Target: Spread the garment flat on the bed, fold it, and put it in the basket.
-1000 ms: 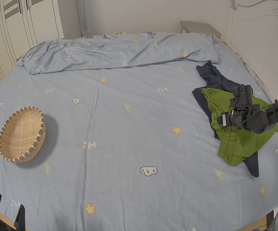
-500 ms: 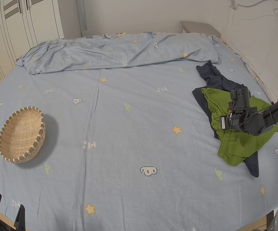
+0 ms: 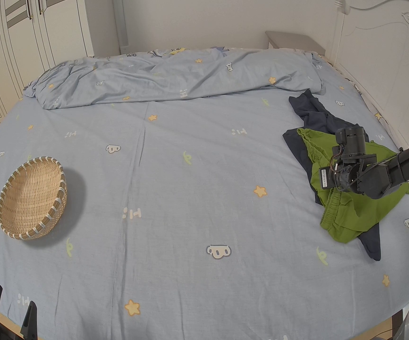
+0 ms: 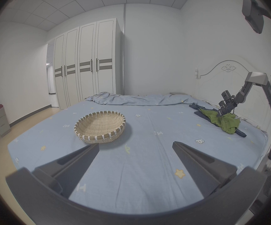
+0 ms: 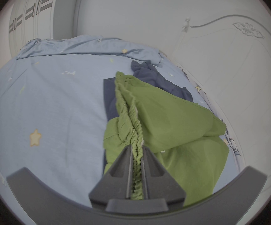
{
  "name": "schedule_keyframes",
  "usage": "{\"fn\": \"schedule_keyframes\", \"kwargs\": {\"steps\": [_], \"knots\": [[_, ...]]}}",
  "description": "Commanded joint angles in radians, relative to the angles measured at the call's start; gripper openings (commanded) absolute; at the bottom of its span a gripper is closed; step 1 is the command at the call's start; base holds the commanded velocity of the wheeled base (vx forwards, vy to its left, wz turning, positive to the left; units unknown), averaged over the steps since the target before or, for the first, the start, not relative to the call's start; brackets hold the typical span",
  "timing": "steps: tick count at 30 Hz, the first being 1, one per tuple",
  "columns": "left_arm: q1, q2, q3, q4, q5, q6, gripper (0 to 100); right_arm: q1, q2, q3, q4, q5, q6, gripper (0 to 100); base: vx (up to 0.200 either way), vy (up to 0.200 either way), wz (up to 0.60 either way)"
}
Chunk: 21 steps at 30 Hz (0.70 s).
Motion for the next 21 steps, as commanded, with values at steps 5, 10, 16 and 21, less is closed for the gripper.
{"fn": "schedule_keyframes", "kwargs": {"steps": [5,10,16,21], "knots": [[0.0,-0.016,0.002,0.0,0.0,-0.001,100,0.153,-0.167,-0.157,0.321,0.014,0.147,0,0.0,0.0,0.0],[0.0,-0.016,0.002,0.0,0.0,-0.001,100,0.276,-0.19,-0.309,0.555,0.037,0.252,0,0.0,0.0,0.0],[0.0,-0.016,0.002,0.0,0.0,-0.001,100,0.406,-0.186,-0.447,0.64,0.037,0.275,0,0.0,0.0,0.0],[0.0,-0.016,0.002,0.0,0.0,-0.001,100,0.521,-0.158,-0.535,0.695,0.04,0.365,0,0.0,0.0,0.0]]}}
